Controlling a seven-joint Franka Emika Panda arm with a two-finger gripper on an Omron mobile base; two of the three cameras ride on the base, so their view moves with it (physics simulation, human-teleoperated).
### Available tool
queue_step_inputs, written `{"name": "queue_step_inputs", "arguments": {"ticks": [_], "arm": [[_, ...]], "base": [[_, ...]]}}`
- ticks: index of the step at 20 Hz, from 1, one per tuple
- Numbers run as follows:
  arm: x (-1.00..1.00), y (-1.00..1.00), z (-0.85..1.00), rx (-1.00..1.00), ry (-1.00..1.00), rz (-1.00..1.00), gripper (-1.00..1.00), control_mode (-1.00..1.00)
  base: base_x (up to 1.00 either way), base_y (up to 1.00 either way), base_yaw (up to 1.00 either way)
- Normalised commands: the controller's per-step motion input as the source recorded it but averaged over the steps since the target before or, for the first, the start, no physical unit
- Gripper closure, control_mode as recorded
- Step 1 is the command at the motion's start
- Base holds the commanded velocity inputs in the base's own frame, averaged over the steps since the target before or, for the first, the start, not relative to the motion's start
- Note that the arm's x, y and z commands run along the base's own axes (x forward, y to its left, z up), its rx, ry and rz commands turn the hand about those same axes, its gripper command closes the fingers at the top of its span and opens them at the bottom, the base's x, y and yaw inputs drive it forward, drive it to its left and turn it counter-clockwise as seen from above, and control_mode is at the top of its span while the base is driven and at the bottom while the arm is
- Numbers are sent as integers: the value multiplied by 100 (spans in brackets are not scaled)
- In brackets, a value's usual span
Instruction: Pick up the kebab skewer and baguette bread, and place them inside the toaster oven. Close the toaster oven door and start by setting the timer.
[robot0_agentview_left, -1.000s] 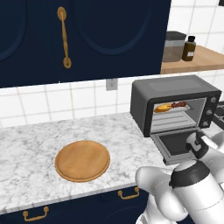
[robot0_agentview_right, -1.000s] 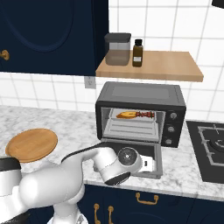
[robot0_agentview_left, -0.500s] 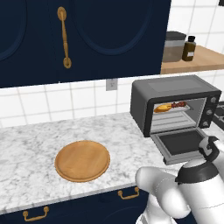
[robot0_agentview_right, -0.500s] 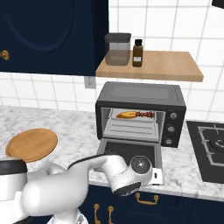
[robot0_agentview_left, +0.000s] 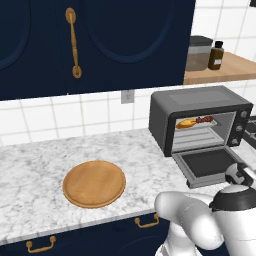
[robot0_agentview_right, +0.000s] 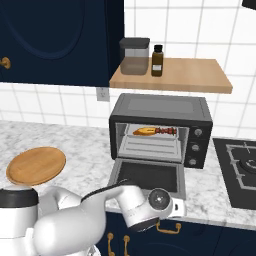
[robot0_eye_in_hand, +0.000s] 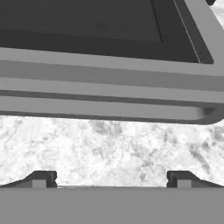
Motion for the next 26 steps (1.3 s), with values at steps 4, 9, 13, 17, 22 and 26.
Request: {"name": "queue_step_inputs", "arguments": {"ticks": [4, 9, 13, 17, 22, 26], "arm": [[20, 0, -2, 0, -10, 0, -100, -100], [31, 0, 0, 0, -11, 0, -100, -100], [31, 0, -6, 0, -3, 0, -100, -100], [21, 0, -22, 0, -3, 0, -100, -100], [2, 0, -54, 0, -4, 0, -100, -100], [11, 0, -2, 0, -18, 0, -100, -100]], "base": [[0, 0, 0], [0, 0, 0], [0, 0, 0], [0, 0, 0], [0, 0, 0], [0, 0, 0]]}}
